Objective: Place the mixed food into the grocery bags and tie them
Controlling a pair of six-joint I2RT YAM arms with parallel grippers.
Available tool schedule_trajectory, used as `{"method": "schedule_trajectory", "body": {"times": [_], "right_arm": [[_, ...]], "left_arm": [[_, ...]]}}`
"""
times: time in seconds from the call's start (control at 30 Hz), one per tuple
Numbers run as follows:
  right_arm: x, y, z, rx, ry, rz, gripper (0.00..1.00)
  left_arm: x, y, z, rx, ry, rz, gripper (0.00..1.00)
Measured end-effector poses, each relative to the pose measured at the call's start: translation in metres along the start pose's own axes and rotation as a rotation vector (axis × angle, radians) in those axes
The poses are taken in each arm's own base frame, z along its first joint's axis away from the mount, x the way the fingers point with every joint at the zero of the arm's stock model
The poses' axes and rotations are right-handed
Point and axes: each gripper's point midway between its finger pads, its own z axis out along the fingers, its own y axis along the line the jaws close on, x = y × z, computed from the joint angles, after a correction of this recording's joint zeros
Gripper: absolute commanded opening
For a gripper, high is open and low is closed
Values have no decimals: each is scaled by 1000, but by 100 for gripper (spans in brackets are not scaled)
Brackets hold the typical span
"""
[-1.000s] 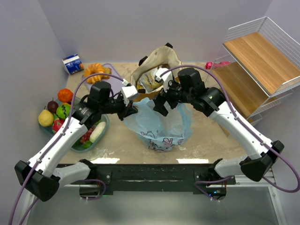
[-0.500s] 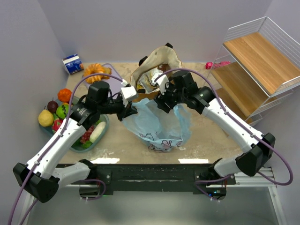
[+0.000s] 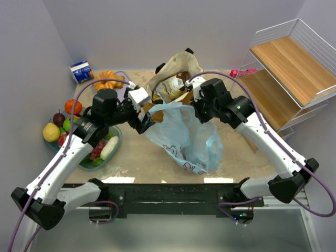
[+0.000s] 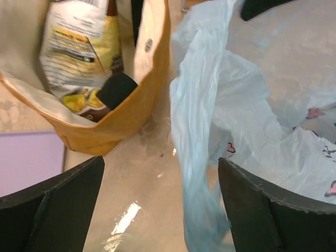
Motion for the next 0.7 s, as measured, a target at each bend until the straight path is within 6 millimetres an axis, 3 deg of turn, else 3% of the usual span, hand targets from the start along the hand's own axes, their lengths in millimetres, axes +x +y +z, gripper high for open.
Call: {"method": "schedule_trajectory", "body": {"times": [0.1, 0.23, 0.33, 0.4, 0.47, 0.53, 0.63, 0.7], "right_arm": [[14, -13, -15, 97, 40, 87, 0], [32, -34, -22, 249, 106, 173, 0], [38, -41, -19, 303, 128, 208, 0], [38, -42, -17, 318, 129, 221, 0], [38, -42, -17, 322, 126, 234, 0], [37, -42, -17, 324, 122, 241, 0], [36, -41, -15, 319, 116, 252, 0], [35, -40, -14, 312, 112, 257, 0]], "left_arm": [[-20, 5, -15, -57, -79, 14, 100], [-55, 10, -49, -158, -229, 27, 100], [-59, 29, -62, -272, -253, -24, 100], [-42, 62, -62, -381, -208, -102, 100], [-11, 102, -63, -498, -146, -211, 100], [40, 143, -68, -636, -51, -356, 100], [106, 174, -83, -788, 65, -543, 100], [127, 186, -94, -876, 109, -601, 100]]}}
